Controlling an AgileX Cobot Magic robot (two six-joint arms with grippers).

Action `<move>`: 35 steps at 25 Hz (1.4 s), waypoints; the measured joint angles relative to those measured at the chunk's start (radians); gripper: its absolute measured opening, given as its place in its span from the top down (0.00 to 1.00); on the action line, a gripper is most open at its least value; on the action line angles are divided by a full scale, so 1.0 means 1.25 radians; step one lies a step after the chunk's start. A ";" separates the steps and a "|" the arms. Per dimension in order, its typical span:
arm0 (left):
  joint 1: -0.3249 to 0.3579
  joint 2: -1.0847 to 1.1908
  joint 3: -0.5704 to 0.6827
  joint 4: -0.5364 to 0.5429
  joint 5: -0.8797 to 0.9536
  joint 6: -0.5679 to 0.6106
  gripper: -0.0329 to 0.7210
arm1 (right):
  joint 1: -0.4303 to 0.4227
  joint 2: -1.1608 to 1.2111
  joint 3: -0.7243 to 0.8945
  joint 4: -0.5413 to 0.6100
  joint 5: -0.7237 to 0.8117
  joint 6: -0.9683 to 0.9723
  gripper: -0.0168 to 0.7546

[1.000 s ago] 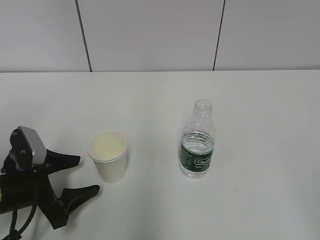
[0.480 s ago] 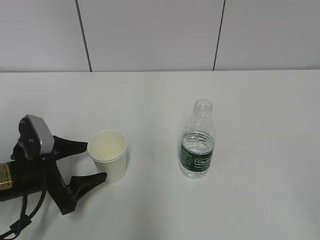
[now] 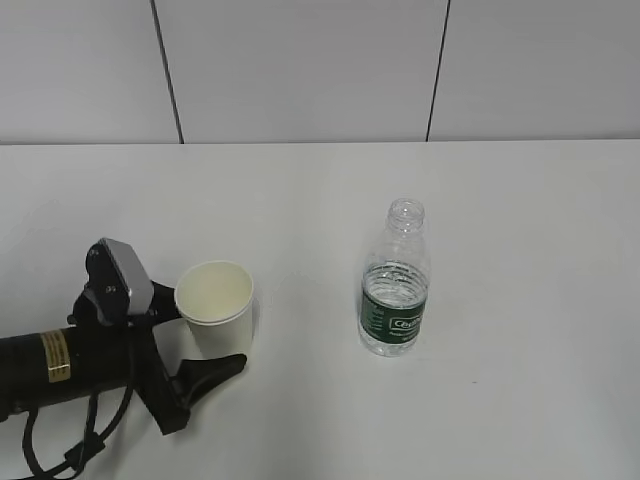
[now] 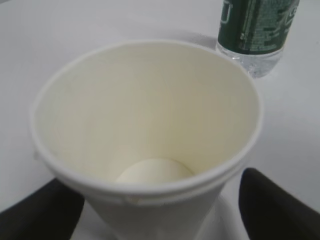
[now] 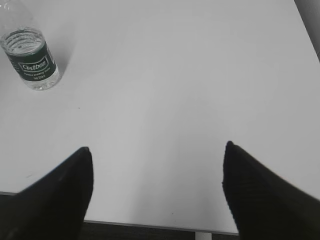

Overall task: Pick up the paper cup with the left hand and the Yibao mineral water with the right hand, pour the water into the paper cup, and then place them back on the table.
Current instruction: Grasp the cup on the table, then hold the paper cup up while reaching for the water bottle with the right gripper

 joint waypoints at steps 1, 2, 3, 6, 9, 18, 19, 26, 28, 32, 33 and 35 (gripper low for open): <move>0.000 0.005 0.000 -0.002 0.000 0.000 0.15 | 0.000 0.000 0.000 0.000 0.000 0.000 0.21; 0.000 0.005 0.000 -0.006 0.000 0.000 0.15 | 0.000 0.000 0.000 0.000 0.000 0.000 0.21; 0.000 0.005 0.000 -0.013 -0.001 0.000 0.15 | 0.000 0.000 0.000 0.000 0.000 0.000 0.21; 0.000 0.005 -0.001 -0.035 -0.001 0.000 0.16 | 0.000 0.000 0.000 0.000 0.000 0.000 0.21; 0.000 0.005 -0.002 -0.044 -0.001 -0.001 0.16 | 0.000 0.000 0.000 0.000 0.000 0.000 0.21; -0.040 0.005 -0.002 -0.077 -0.001 -0.017 0.17 | 0.000 0.000 0.000 0.000 0.000 0.000 0.21; -0.040 0.005 -0.002 -0.083 -0.001 -0.017 0.17 | 0.000 0.000 0.000 0.000 0.000 0.000 0.21; -0.040 0.005 -0.002 -0.093 -0.001 -0.022 0.17 | 0.000 0.000 0.000 0.000 0.000 0.000 0.21; -0.040 0.005 -0.002 -0.094 -0.001 -0.023 0.17 | 0.000 0.000 0.000 0.000 0.000 0.000 0.21; -0.040 0.005 -0.002 -0.102 -0.001 -0.024 0.21 | 0.000 0.000 0.000 0.000 0.000 0.000 0.21; -0.040 0.005 -0.002 -0.104 -0.001 -0.024 0.23 | 0.000 0.000 0.000 0.000 0.000 0.000 0.21; -0.040 0.005 -0.002 -0.107 -0.001 -0.024 0.27 | 0.000 0.000 0.000 0.000 0.000 0.000 0.21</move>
